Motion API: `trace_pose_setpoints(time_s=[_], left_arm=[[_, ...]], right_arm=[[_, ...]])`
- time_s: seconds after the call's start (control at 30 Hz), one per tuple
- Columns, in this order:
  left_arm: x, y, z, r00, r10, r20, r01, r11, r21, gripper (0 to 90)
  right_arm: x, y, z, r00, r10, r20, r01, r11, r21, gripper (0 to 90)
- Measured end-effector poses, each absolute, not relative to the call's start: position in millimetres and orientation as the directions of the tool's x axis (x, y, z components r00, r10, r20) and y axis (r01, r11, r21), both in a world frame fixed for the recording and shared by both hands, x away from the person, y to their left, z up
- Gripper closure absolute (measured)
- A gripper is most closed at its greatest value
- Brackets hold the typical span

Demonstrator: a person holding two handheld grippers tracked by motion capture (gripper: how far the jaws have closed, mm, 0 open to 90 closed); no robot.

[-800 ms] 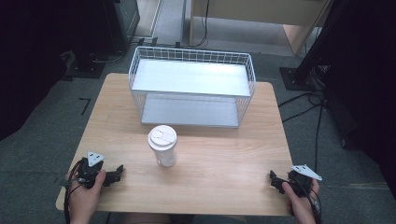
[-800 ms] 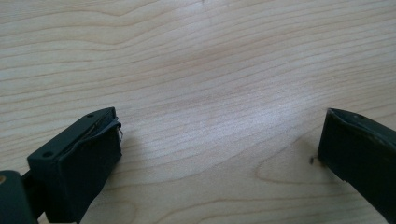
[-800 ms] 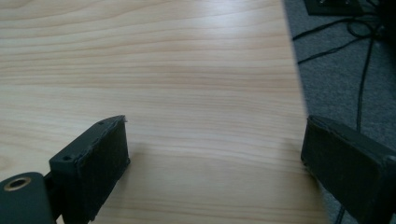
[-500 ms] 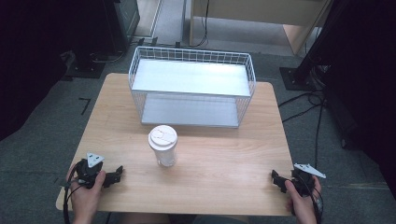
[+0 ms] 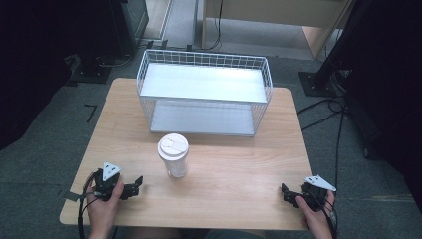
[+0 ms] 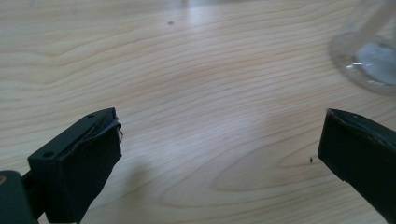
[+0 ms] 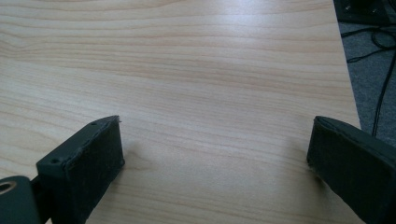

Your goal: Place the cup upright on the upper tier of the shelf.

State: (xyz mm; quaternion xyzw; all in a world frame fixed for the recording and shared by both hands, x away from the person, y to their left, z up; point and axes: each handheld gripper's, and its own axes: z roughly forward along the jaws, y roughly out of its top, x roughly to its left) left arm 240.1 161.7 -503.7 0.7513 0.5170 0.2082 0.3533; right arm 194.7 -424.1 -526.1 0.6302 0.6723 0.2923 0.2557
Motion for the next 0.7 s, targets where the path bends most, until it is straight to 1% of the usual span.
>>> trace_pose_setpoints(time_s=[0.17,0.4,0.47,0.53,0.57,0.63,0.7], left_arm=[[240,143,-497,0.429,0.901,-0.07,0.596,-0.224,0.771,0.0],[243,123,-497,0.461,0.885,-0.073,0.582,-0.239,0.777,0.0],[244,117,-498,0.463,0.885,-0.055,0.573,-0.251,0.78,0.0],[245,110,-499,0.453,0.891,-0.019,0.558,-0.268,0.786,0.0],[245,110,-499,0.453,0.891,-0.019,0.558,-0.268,0.786,0.0],[245,101,-501,0.446,0.894,0.034,0.524,-0.292,0.8,0.0],[246,96,-502,0.455,0.89,0.018,0.514,-0.279,0.811,0.0]], right_arm=[[195,-424,-526,-0.089,0.996,0.022,0.696,0.046,0.717,3.4],[195,-424,-526,-0.091,0.996,0.024,0.697,0.046,0.716,3.4],[195,-423,-526,-0.095,0.995,0.027,0.697,0.047,0.715,3.4],[195,-423,-526,-0.095,0.995,0.027,0.697,0.047,0.716,3.4],[195,-423,-526,-0.095,0.995,0.027,0.697,0.047,0.716,3.4],[195,-423,-526,-0.095,0.995,0.028,0.697,0.047,0.716,3.4],[195,-423,-526,-0.095,0.995,0.028,0.697,0.047,0.716,3.4]])
